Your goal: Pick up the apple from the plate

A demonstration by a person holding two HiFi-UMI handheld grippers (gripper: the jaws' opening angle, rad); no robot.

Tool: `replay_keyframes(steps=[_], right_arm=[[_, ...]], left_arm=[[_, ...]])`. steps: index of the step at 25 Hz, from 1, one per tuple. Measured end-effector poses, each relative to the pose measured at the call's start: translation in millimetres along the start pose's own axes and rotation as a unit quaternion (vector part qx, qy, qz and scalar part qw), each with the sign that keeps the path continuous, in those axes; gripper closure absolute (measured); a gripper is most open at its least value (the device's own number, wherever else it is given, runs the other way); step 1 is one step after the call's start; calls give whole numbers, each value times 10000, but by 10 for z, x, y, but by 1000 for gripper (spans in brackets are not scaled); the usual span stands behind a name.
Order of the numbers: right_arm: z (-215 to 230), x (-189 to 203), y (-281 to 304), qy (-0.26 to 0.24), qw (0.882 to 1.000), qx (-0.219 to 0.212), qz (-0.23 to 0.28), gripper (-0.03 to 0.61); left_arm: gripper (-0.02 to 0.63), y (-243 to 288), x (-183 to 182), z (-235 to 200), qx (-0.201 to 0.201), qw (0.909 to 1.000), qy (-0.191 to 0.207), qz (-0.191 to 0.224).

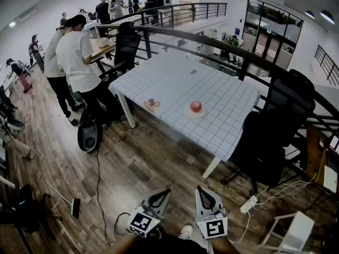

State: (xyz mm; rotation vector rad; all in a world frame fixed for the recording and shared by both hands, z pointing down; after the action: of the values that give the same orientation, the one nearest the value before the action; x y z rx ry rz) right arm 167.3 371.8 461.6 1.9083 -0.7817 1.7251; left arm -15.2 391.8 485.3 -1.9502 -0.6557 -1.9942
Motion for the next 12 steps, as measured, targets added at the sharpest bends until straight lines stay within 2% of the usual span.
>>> replay_keyframes(steps=[12], right_arm=[[-245, -101, 279, -80, 9999, -94, 49, 555]], left_arm=[[592, -98, -81, -268, 89, 9999, -65, 109]])
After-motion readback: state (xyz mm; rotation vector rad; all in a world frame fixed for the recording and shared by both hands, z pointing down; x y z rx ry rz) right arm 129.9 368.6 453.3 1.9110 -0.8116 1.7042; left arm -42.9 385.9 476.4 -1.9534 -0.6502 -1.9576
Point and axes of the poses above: the fingertips, and each gripper's own axes: y forward along the fingers, z to its right, x out of its underside, the point moved 8 cm from there along -y, backward along the fingers, and after that the axes turned 5 degrees about -x, right-handed, at the moved point
